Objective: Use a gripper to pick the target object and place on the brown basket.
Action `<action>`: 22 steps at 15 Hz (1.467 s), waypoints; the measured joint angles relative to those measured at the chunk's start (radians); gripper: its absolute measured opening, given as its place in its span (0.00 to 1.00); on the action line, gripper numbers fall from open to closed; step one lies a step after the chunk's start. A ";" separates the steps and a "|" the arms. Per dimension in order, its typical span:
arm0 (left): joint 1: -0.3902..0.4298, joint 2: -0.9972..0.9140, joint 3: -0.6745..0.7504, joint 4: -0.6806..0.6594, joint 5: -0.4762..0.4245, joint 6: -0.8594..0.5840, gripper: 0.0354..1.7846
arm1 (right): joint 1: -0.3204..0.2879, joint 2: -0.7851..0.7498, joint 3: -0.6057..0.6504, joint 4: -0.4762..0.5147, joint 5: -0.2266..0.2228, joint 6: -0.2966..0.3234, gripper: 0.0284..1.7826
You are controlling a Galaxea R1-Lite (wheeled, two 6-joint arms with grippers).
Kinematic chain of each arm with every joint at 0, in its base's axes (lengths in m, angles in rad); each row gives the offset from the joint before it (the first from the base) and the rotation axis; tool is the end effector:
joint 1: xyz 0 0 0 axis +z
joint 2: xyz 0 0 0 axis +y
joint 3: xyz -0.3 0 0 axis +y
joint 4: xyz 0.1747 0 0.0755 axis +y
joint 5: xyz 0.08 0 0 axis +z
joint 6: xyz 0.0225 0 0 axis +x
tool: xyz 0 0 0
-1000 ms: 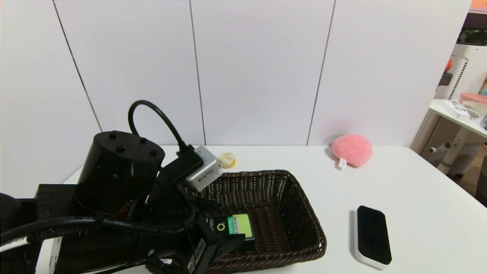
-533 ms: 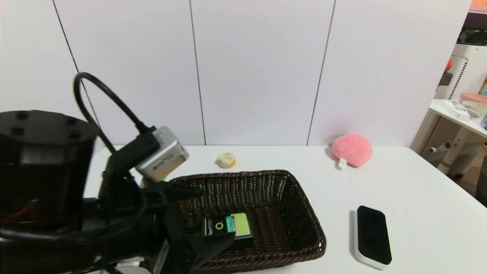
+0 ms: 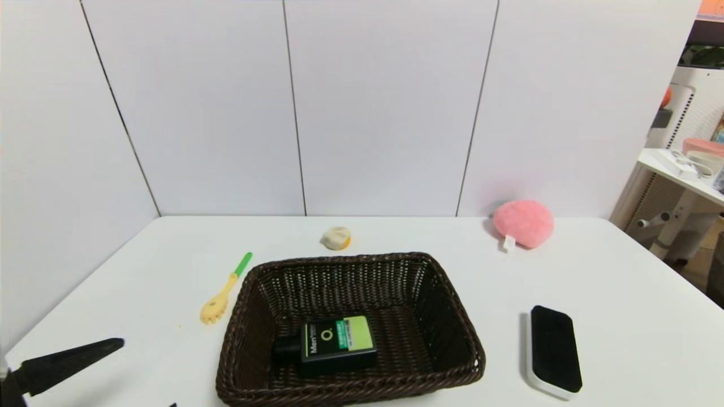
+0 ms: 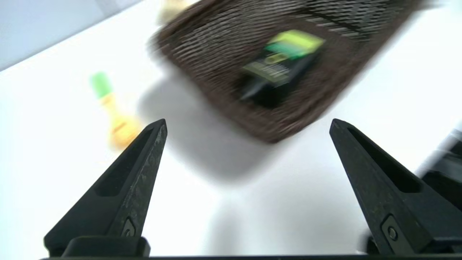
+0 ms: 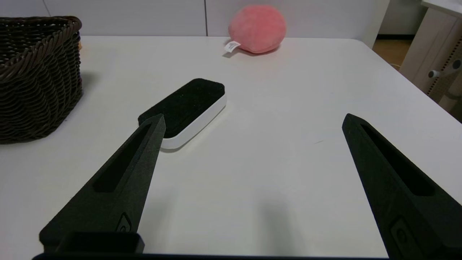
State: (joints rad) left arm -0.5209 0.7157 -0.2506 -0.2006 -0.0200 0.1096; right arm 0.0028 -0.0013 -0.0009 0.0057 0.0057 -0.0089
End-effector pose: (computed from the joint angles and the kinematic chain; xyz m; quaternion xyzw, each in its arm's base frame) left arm 0.0540 -0.0315 0.1592 0.0850 0.1131 -0.2714 0.9520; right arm -0.0230 0.0001 0.0751 -0.0044 0.0017 0.0043 1.0000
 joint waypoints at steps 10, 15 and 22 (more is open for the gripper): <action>0.516 -0.621 0.247 0.179 -0.013 0.017 0.94 | 0.000 0.000 0.000 0.000 0.000 0.000 0.95; 0.528 -0.709 0.251 0.207 -0.013 -0.012 0.94 | 0.000 0.000 0.000 0.000 0.000 0.000 0.95; 0.528 -0.718 0.251 0.203 -0.004 -0.079 0.94 | 0.000 0.000 0.000 0.000 0.000 0.000 0.95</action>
State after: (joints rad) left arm 0.0070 -0.0019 0.0000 0.0019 -0.0238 0.0311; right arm 0.0032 -0.0013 -0.0009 0.0057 0.0053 -0.0089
